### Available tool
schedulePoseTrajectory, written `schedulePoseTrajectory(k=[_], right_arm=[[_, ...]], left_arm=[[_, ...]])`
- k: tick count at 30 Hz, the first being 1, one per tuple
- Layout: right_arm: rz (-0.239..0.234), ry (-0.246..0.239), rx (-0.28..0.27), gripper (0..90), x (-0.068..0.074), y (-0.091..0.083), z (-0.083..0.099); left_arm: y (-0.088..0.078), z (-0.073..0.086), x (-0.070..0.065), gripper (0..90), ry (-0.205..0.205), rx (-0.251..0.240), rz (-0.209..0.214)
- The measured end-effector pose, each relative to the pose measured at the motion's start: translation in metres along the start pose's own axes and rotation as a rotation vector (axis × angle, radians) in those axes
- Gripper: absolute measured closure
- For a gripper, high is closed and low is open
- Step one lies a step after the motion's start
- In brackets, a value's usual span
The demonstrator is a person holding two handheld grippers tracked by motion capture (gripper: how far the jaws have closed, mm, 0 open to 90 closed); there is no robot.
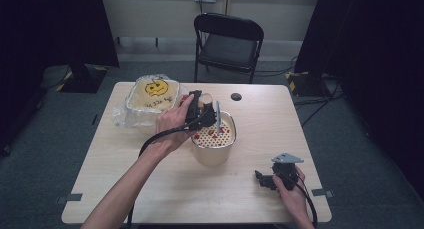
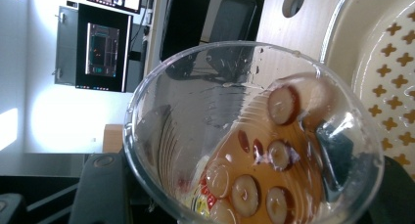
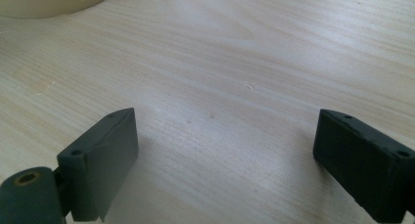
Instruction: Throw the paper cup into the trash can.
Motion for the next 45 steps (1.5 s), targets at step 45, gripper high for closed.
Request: schedulePoseTrajectory(k=[45], right_arm=[[0.000, -0.001, 0.000, 8.8, 0.000, 0.000, 0.000]], left_arm=[[-0.005, 0.002, -0.017, 37.0, 0.554, 0.070, -0.318]])
Point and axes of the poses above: each handheld gripper's, and its own axes: y roughly forward along the jaws, z roughly out of its underside, x roughly to its left, the point moved 1 cm from there along y, roughly forward along the jaws, and after that the axes turned 2 degrees about x, right-handed, at the moved point
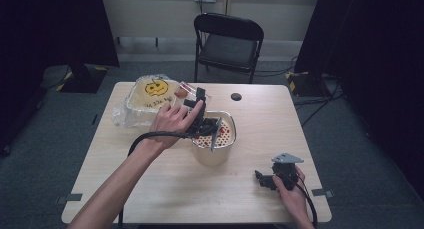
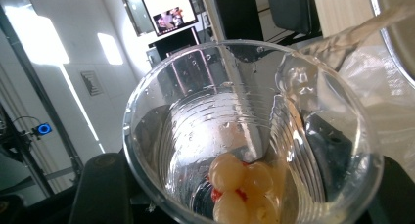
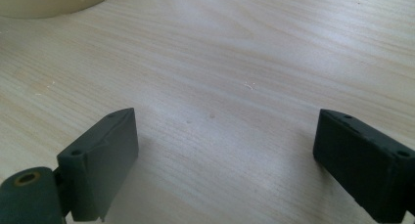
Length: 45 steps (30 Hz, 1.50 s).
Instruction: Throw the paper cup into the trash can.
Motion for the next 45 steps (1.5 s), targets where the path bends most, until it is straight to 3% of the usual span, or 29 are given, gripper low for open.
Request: schedulePoseTrajectory(k=[3, 9, 11, 13, 20, 24, 28, 29, 31, 33, 35, 38, 39, 41, 42, 45], right_arm=[[0.000, -0.001, 0.000, 8.8, 0.000, 0.000, 0.000], [0.000, 0.000, 0.000, 8.8, 0.000, 0.000, 0.000], [0.000, -0.002, 0.000, 8.8, 0.000, 0.000, 0.000], [0.001, -0.001, 0.000, 8.8, 0.000, 0.000, 0.000], [0.001, 0.001, -0.001, 8.8, 0.000, 0.000, 0.000], [0.001, -0.002, 0.000, 8.8, 0.000, 0.000, 0.000], [0.000, 0.000, -0.001, 8.8, 0.000, 0.000, 0.000], [0.000, 0.002, 0.000, 8.8, 0.000, 0.000, 0.000], [0.001, -0.002, 0.000, 8.8, 0.000, 0.000, 0.000], [0.000, 0.002, 0.000, 8.8, 0.000, 0.000, 0.000], [0.000, 0.000, -0.001, 8.8, 0.000, 0.000, 0.000], [0.001, -0.001, 0.000, 8.8, 0.000, 0.000, 0.000], [0.001, 0.002, 0.000, 8.8, 0.000, 0.000, 0.000], [0.000, 0.001, 0.000, 8.8, 0.000, 0.000, 0.000], [0.000, 0.001, 0.000, 8.8, 0.000, 0.000, 0.000], [0.001, -0.002, 0.000, 8.8, 0.000, 0.000, 0.000]], left_arm=[[0.000, 0.000, -0.004, 37.2, 0.067, 0.009, -0.047], [-0.001, -0.002, -0.005, 37.3, 0.133, -0.003, -0.057], [-0.001, -0.002, -0.008, 37.4, 0.155, -0.004, -0.084], [-0.001, -0.003, -0.008, 37.5, 0.200, -0.004, -0.091], [-0.004, -0.005, -0.007, 38.0, 0.263, 0.001, -0.126], [-0.004, -0.006, -0.007, 38.2, 0.287, -0.001, -0.121], [-0.007, -0.007, -0.006, 38.5, 0.362, 0.030, -0.140], [-0.007, -0.008, -0.007, 38.5, 0.369, 0.019, -0.142], [-0.006, -0.008, -0.007, 38.5, 0.329, 0.013, -0.145], [-0.007, -0.008, -0.006, 38.5, 0.330, 0.013, -0.144], [-0.007, -0.008, -0.004, 38.5, 0.305, 0.014, -0.128], [-0.006, -0.007, 0.001, 38.5, 0.162, -0.006, -0.045], [-0.006, -0.004, 0.005, 38.5, 0.031, -0.028, 0.024], [-0.005, -0.002, 0.009, 38.7, -0.078, -0.045, 0.071], [-0.005, -0.002, 0.009, 38.7, -0.078, -0.045, 0.071], [-0.006, 0.006, 0.017, 38.8, -0.313, -0.111, 0.176]])
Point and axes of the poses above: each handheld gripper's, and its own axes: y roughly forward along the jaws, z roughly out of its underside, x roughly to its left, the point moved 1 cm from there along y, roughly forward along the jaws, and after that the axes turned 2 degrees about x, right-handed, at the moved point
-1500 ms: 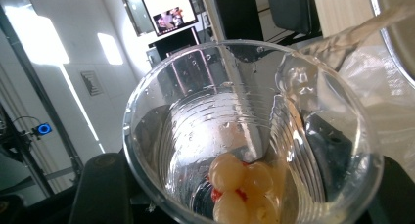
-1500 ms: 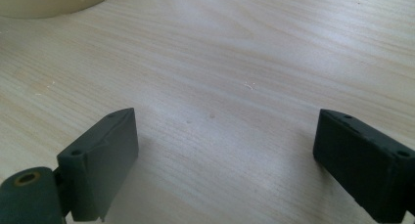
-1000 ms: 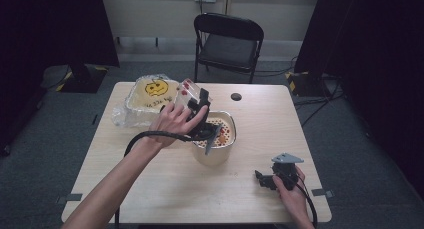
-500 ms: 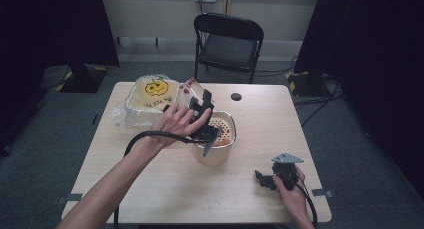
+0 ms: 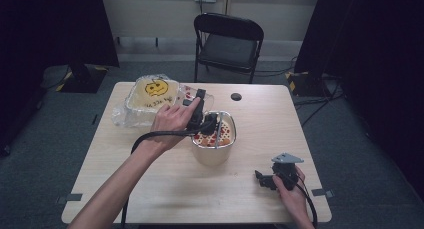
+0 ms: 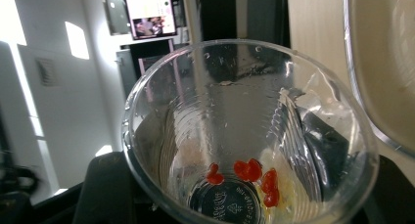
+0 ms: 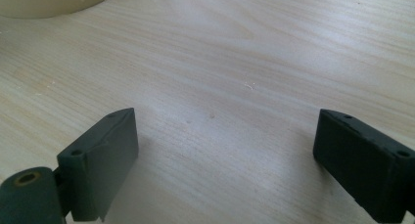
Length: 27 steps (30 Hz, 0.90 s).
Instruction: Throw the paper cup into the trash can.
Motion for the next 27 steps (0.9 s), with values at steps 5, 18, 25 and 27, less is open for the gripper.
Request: schedulePoseTrajectory(k=[5, 18, 25, 27], right_arm=[[0.000, 0.001, -0.001, 8.8, 0.000, 0.000, 0.000], [0.000, 0.001, 0.000, 8.8, 0.000, 0.000, 0.000], [0.000, 0.000, 0.000, 8.8, 0.000, 0.000, 0.000], [0.000, 0.001, -0.001, 8.8, 0.000, 0.000, 0.000]], left_arm=[[-0.004, 0.006, 0.016, 38.8, -0.192, -0.044, 0.070], [-0.003, 0.054, 0.066, 38.3, -0.890, -0.265, 0.339], [0.013, 0.087, 0.080, 38.3, -1.188, -0.323, 0.418], [0.019, 0.096, 0.084, 38.3, -1.231, -0.320, 0.417]])
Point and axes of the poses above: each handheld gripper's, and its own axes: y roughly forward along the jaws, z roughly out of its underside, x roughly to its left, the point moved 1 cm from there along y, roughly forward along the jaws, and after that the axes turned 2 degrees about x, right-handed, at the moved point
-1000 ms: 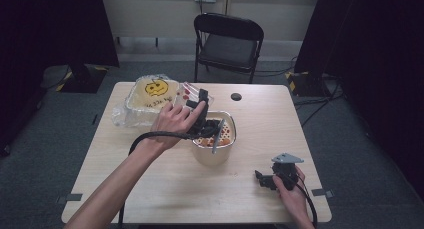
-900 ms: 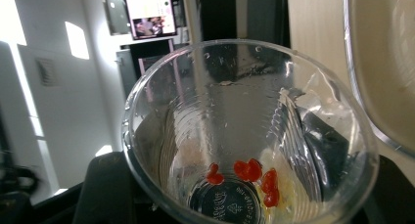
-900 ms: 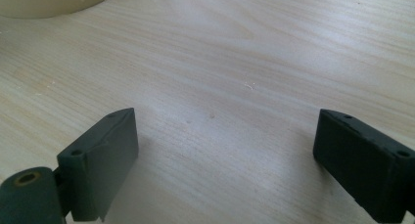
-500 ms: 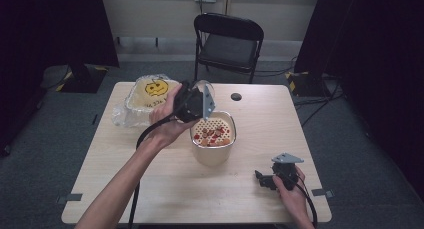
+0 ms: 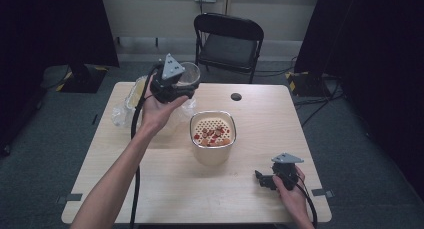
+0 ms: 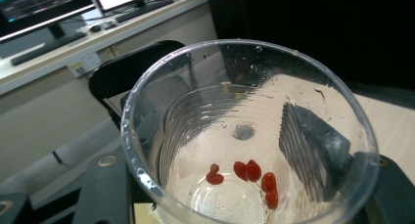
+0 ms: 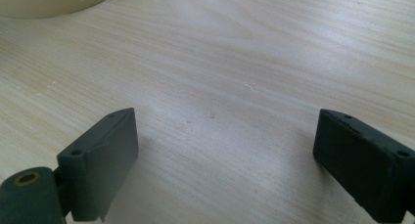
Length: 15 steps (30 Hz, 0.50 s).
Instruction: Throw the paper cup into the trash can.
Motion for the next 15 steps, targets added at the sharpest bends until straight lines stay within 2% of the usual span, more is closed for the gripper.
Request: schedulePoseTrajectory(k=[3, 7, 8, 10, 11, 13, 15], right_arm=[[0.000, -0.001, 0.001, 8.8, 0.000, 0.000, 0.000], [0.000, -0.002, 0.001, 8.8, 0.000, 0.000, 0.000], [0.000, 0.001, 0.002, 8.8, 0.000, 0.000, 0.000], [0.000, -0.002, 0.001, 8.8, 0.000, 0.000, 0.000], [0.000, -0.002, 0.001, 8.8, 0.000, 0.000, 0.000], [0.000, -0.001, 0.001, 8.8, 0.000, 0.000, 0.000], [0.000, 0.000, 0.000, 8.8, 0.000, 0.000, 0.000]], left_arm=[[0.002, 0.000, 0.017, 38.2, -0.042, 0.003, -0.007], [0.007, 0.003, 0.037, 38.1, -0.074, 0.035, -0.062], [0.008, 0.005, 0.042, 38.1, -0.113, 0.045, -0.074], [0.010, 0.008, 0.053, 38.0, -0.170, 0.050, -0.063], [0.011, 0.009, 0.058, 38.0, -0.174, 0.050, -0.077], [0.013, 0.012, 0.066, 38.0, -0.151, 0.073, -0.119], [0.015, 0.016, 0.074, 38.0, -0.163, 0.087, -0.133]])
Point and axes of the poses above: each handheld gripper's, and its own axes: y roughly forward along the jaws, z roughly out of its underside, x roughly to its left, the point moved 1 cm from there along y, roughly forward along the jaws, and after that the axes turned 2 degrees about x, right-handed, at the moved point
